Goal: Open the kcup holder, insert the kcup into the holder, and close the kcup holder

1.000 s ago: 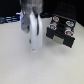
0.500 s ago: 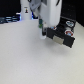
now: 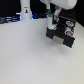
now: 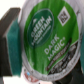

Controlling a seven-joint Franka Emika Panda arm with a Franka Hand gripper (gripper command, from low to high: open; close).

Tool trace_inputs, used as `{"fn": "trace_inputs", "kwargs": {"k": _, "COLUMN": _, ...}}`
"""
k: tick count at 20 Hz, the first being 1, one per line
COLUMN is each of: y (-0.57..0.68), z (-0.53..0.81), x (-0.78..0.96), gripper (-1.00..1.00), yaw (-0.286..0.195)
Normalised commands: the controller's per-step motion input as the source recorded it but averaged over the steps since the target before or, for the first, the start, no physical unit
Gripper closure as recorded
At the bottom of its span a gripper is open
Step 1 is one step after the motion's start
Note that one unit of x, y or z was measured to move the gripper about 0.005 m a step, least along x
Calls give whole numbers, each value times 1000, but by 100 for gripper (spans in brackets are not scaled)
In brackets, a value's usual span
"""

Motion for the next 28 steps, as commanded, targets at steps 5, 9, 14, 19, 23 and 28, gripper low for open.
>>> {"fn": "trace_inputs", "kwargs": {"k": 5, "y": 695, "z": 262, "x": 132, "gripper": 100, "yaw": 0}}
{"fn": "trace_inputs", "kwargs": {"k": 9, "y": 687, "z": 89, "x": 111, "gripper": 100, "yaw": 10}}
{"fn": "trace_inputs", "kwargs": {"k": 14, "y": 655, "z": 1, "x": 11, "gripper": 100, "yaw": 27}}
{"fn": "trace_inputs", "kwargs": {"k": 19, "y": 419, "z": -9, "x": -12, "gripper": 100, "yaw": 32}}
{"fn": "trace_inputs", "kwargs": {"k": 23, "y": 168, "z": -74, "x": 0, "gripper": 100, "yaw": 8}}
{"fn": "trace_inputs", "kwargs": {"k": 28, "y": 114, "z": -166, "x": 0, "gripper": 100, "yaw": 0}}
